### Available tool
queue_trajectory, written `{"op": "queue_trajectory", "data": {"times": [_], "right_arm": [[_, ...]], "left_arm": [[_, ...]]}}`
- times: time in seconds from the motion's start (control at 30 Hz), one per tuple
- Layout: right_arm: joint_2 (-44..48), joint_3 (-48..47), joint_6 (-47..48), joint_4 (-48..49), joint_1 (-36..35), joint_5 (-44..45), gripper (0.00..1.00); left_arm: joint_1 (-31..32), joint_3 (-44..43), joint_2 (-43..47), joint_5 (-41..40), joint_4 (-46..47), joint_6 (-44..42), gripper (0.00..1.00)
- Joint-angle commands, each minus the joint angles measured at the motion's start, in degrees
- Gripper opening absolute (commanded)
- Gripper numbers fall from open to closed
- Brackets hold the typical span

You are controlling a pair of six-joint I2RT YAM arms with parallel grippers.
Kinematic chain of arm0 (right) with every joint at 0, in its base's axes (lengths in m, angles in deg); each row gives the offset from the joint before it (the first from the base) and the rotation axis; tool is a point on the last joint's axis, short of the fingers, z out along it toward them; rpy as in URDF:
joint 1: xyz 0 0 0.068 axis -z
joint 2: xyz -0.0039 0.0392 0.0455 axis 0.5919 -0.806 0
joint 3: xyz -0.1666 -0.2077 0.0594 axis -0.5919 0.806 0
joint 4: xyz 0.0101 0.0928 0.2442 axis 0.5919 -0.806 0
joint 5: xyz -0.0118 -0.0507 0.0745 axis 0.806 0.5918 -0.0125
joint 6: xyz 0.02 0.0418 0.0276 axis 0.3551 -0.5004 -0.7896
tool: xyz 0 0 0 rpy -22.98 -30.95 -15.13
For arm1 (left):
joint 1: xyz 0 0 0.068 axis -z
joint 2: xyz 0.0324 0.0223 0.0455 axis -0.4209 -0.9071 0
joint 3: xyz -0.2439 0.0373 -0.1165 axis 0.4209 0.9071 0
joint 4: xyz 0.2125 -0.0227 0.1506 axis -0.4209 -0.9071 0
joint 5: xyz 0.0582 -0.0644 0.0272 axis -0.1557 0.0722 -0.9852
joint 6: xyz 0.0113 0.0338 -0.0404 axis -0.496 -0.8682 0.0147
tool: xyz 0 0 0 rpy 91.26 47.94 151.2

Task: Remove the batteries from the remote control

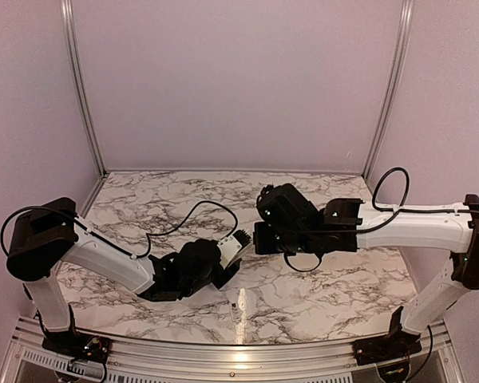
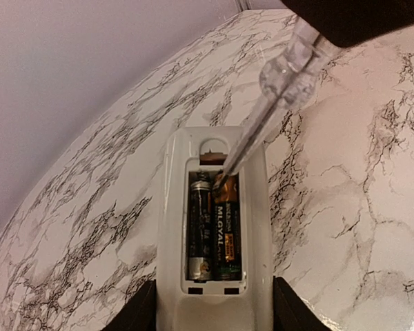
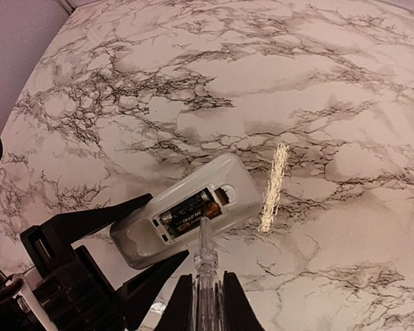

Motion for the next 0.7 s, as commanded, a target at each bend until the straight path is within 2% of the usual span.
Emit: {"op": "queue_trajectory", "data": {"times": [0.0, 0.5, 0.67], "right_arm": [[-0.65, -1.90, 0.35, 0.02, 0.38, 1.93, 0.00], [-6.05, -3.52, 0.17, -0.44, 0.47, 0.52, 0.00], [-7.75, -4.15, 1.46, 1.29, 0.85, -2.56, 0.00]], "left_arm": [[0.03, -1.34, 0.00, 0.47, 1.97, 0.84, 0.00], [0.06, -1.02, 0.08, 0.73, 2.99, 0.92, 0.00], [0.61, -0.32, 0.18, 0.57, 4.65, 0.23, 0.00]]}}
